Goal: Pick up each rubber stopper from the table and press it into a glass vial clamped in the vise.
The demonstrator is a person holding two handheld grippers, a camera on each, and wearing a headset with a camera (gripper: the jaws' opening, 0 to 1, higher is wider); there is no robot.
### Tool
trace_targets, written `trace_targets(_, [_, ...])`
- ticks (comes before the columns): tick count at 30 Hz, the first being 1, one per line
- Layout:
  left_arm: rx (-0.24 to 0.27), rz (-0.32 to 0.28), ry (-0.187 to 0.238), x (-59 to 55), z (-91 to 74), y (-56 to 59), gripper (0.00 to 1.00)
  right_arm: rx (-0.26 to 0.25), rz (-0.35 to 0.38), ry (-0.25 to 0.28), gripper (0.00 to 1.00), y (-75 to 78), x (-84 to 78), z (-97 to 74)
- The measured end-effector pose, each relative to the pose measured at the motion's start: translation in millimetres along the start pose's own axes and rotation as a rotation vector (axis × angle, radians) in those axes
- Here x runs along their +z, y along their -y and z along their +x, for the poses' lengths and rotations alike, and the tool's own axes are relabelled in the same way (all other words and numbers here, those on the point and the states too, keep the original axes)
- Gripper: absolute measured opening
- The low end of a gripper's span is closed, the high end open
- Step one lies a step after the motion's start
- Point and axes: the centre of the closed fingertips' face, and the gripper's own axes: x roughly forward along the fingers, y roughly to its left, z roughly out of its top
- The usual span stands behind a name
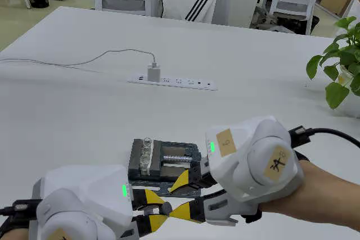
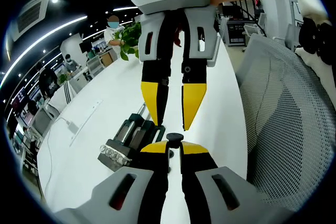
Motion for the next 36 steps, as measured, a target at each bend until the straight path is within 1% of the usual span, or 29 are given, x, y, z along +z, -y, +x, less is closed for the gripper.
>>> trace_targets(5, [0.004,-0.007,0.021,3.6,-0.1,0.7,0.04,0.006,0.010,0.002,0.12,-1.5,-2.1,1.4])
trace_targets(8, [0.002,-0.009,0.034,6.2,0.2,2.1,0.04,0.012,0.012,0.003,0.10,-3.3,-2.7,3.5])
trace_targets(12, [0.001,-0.004,0.025,4.7,0.8,2.5,0.04,0.018,0.008,0.000,0.09,-4.9,-3.4,5.1])
trace_targets(17, [0.004,-0.021,0.033,4.7,-0.4,1.4,0.04,0.023,0.006,0.003,0.09,-6.3,-3.0,5.5])
trace_targets(23, [0.008,-0.029,0.044,5.0,-1.1,2.4,0.04,0.024,0.000,0.003,0.09,-7.1,-2.5,6.0])
trace_targets(28, [0.009,-0.054,0.060,7.4,-0.5,2.1,0.04,0.024,-0.004,0.000,0.09,-7.2,-2.7,7.0])
trace_targets(36, [0.016,-0.050,0.065,7.0,-0.4,1.4,0.04,0.019,-0.006,-0.004,0.08,-6.6,-2.7,6.3])
